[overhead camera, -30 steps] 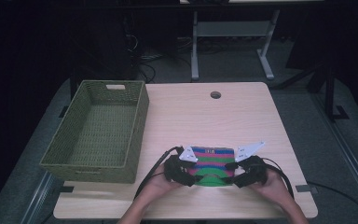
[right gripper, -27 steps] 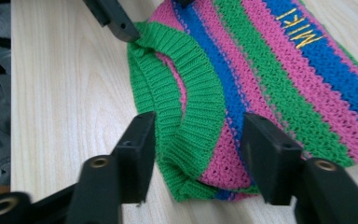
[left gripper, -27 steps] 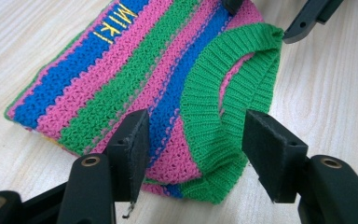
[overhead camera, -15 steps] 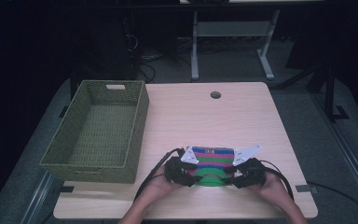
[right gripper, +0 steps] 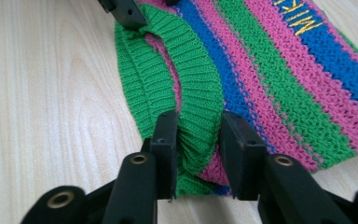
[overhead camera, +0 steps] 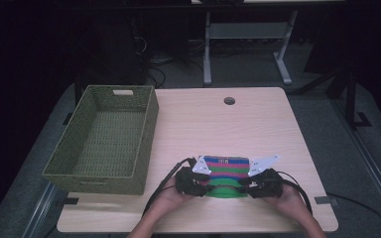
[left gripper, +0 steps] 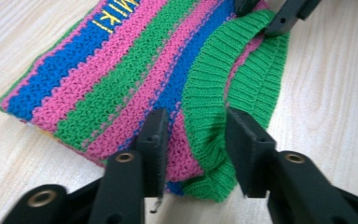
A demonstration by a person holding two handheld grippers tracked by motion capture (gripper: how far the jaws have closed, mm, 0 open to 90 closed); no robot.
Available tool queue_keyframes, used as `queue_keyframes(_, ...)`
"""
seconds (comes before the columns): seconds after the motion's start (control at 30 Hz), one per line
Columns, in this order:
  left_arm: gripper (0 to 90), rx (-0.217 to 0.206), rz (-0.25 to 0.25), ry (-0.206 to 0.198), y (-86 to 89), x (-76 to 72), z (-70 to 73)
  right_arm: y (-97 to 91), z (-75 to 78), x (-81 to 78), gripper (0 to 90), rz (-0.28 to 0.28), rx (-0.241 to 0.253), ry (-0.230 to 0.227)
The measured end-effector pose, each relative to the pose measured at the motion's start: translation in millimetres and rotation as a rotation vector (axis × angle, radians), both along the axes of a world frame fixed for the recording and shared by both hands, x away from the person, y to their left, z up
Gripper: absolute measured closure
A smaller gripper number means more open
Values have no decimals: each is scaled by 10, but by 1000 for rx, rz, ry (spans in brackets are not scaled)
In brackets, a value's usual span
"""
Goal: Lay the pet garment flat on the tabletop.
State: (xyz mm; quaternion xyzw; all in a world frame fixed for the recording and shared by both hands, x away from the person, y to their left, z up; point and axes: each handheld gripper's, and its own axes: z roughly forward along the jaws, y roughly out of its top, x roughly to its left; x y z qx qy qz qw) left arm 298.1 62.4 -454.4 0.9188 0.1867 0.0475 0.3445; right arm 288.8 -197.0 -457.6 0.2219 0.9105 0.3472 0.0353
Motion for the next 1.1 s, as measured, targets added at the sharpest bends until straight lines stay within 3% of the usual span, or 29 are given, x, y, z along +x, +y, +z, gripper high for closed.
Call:
queue_keyframes(0.2, 687, -4, 5, 3, 17, -9, 9, -21, 9, 10, 769, 7, 12, -7)
queue_keyframes(0.23, 702, 6, -7, -1, 29, -9, 16, -22, 12, 1, 788, 0, 31, 8)
queue_keyframes(0.57, 824, 8, -31, -4, 54, -83, 46, -28, 0, -9, 816, 9, 47, 28)
queue_keyframes(0.8, 851, 25, -54, -10, 58, -146, 59, -12, 6, -55, 816, 27, 38, 28)
queue_keyframes(1.1, 865, 19, -81, 22, 70, -182, 75, 14, 25, -132, 816, 43, 27, 35)
